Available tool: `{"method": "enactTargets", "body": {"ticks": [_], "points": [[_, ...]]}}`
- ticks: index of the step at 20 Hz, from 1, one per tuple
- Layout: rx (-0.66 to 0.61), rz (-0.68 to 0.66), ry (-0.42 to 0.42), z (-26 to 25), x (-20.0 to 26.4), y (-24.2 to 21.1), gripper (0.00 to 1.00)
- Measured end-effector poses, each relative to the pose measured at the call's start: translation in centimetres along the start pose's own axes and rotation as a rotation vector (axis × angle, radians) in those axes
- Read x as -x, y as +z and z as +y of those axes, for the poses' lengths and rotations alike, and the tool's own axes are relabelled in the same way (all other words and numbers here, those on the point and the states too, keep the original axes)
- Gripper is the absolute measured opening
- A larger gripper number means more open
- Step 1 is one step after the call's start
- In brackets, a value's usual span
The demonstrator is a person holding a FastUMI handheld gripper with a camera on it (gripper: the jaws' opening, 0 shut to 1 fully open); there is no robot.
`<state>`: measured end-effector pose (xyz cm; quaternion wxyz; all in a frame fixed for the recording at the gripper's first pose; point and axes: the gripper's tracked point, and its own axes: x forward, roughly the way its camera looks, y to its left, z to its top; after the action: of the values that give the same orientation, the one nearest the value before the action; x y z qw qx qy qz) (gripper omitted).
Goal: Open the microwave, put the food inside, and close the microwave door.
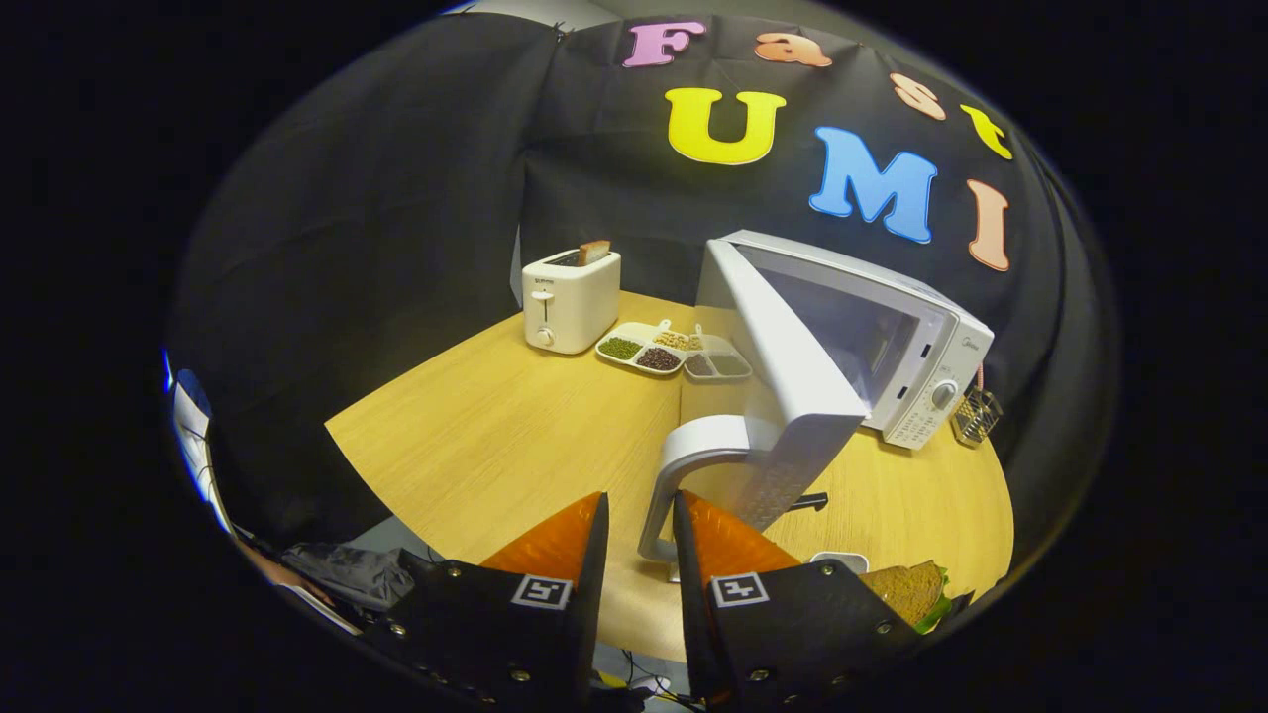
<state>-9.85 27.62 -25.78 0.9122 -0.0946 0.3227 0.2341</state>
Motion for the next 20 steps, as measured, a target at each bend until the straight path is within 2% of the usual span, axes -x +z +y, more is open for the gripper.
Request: {"method": "enactTargets", "body": {"ticks": [7,13,16,20], "points": [[0.019,-0.003,0.065,3.9,-0.6,1.0,0.37],[0.068,-0.015,0.175,8.0,-1.6,2.2,0.37],[0.086,-0.026,0.250,9.6,-1.8,2.8,0.37],[0.041,-0.115,0.420,11.9,0.7,5.6,0.37]]}}
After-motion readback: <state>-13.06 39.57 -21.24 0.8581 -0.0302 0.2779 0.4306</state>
